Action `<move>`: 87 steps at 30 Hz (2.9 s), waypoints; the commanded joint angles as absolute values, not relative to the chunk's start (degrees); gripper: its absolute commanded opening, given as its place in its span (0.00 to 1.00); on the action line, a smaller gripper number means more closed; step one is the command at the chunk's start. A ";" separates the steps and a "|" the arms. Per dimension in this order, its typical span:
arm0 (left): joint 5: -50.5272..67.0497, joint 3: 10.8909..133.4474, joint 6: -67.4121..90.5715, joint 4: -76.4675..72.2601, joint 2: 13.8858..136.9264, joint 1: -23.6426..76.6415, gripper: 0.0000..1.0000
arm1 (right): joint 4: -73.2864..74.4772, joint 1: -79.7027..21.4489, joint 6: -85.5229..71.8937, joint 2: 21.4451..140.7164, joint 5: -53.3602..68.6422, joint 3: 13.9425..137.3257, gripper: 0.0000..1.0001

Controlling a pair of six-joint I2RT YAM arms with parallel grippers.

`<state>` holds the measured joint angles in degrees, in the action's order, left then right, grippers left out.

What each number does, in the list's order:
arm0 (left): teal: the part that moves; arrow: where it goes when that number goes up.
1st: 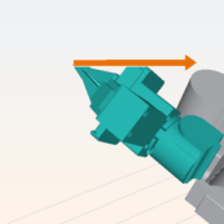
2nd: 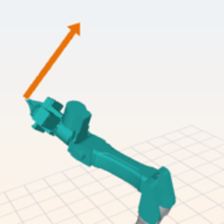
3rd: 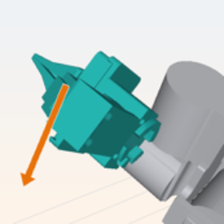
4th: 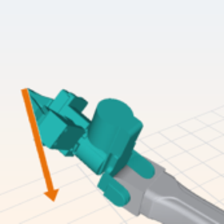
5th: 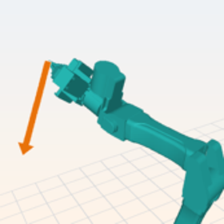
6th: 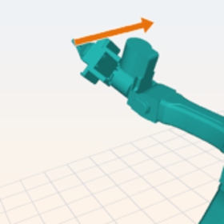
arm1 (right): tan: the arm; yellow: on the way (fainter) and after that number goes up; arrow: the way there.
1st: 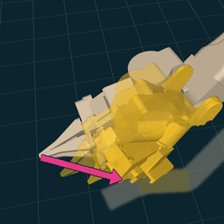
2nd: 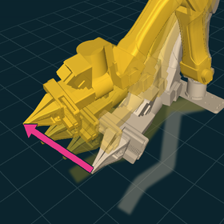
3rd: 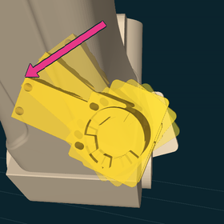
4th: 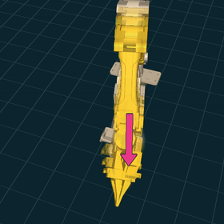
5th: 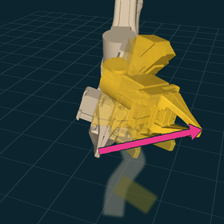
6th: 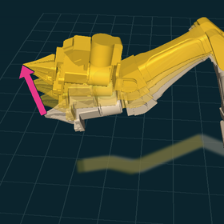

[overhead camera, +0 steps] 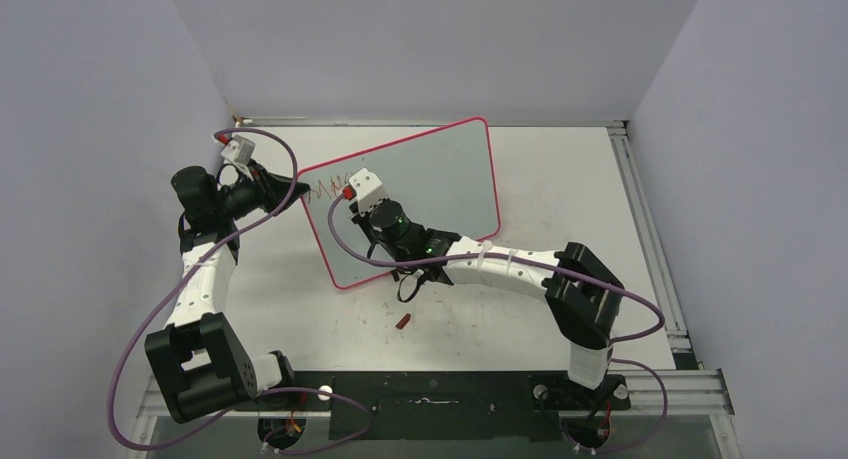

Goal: Write a sentence on the whiteboard
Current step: Write a sentence on the whiteboard, then adjust the whiteboard marker.

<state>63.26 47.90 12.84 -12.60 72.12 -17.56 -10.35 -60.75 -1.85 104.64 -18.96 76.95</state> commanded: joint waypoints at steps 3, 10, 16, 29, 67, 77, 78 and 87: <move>62.32 47.87 10.90 -10.20 71.72 -17.34 0.00 | -9.14 -60.99 -3.02 104.35 -18.96 77.55 0.05; 62.23 47.81 10.90 -10.11 71.63 -17.36 0.00 | -7.69 -60.99 -4.03 103.97 -19.00 76.44 0.05; 62.06 47.83 10.90 -10.02 71.56 -17.31 0.00 | -6.96 -61.00 -4.22 103.67 -19.37 76.15 0.05; 61.61 47.91 10.90 -9.71 71.47 -17.39 0.00 | -4.89 -60.10 -5.29 103.15 -21.64 76.87 0.05; 40.21 47.98 6.04 -2.76 56.83 -17.04 0.81 | 17.27 -48.34 -8.78 83.35 21.38 72.85 0.05; 21.06 51.94 -12.28 12.39 47.45 14.21 0.81 | 39.14 -36.63 -6.93 82.23 51.79 73.76 0.05; 21.45 50.32 -13.22 11.74 45.73 17.77 0.81 | 41.50 -36.47 -6.19 82.41 53.96 73.97 0.05; 15.47 44.83 -19.62 15.92 42.10 47.90 0.85 | 46.97 -37.94 -7.19 81.87 66.53 70.46 0.05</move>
